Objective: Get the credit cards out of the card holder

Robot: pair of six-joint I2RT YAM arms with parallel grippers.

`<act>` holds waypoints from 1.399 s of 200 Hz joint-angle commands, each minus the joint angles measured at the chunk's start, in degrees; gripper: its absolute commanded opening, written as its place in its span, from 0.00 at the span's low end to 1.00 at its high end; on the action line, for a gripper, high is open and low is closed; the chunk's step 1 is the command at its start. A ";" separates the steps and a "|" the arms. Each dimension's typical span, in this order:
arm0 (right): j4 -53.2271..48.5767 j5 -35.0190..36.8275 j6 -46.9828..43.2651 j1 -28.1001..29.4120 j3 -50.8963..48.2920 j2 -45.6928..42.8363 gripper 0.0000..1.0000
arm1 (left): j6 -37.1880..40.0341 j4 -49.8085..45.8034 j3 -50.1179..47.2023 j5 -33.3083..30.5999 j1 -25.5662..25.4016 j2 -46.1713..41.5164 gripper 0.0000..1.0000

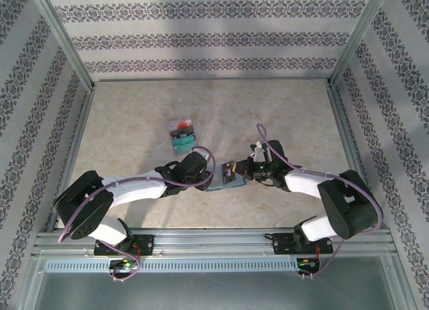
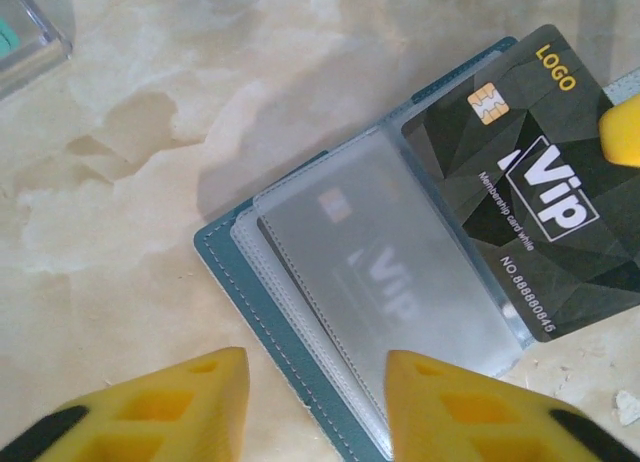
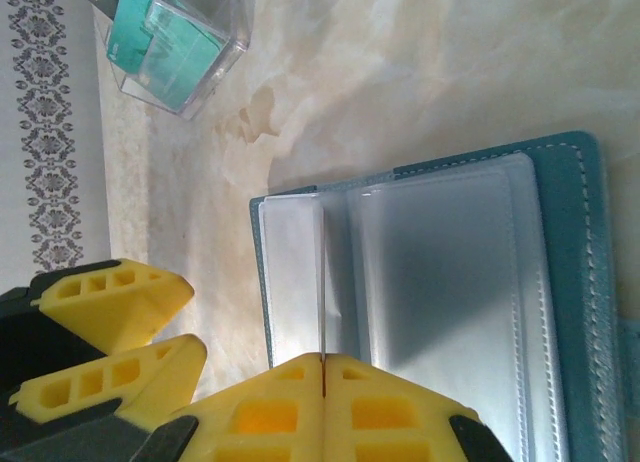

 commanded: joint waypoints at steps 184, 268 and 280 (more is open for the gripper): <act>-2.74 -14.64 -4.28 0.26 4.93 -15.57 0.05 | 5.07 -6.16 12.50 42.22 16.74 -4.05 0.81; 6.78 -15.66 1.57 1.36 4.16 -15.82 0.05 | -2.54 6.04 8.64 51.38 17.28 -3.45 0.68; 7.64 -15.90 1.87 1.49 4.21 -15.68 0.06 | -2.93 6.82 8.23 51.80 17.41 -3.54 0.64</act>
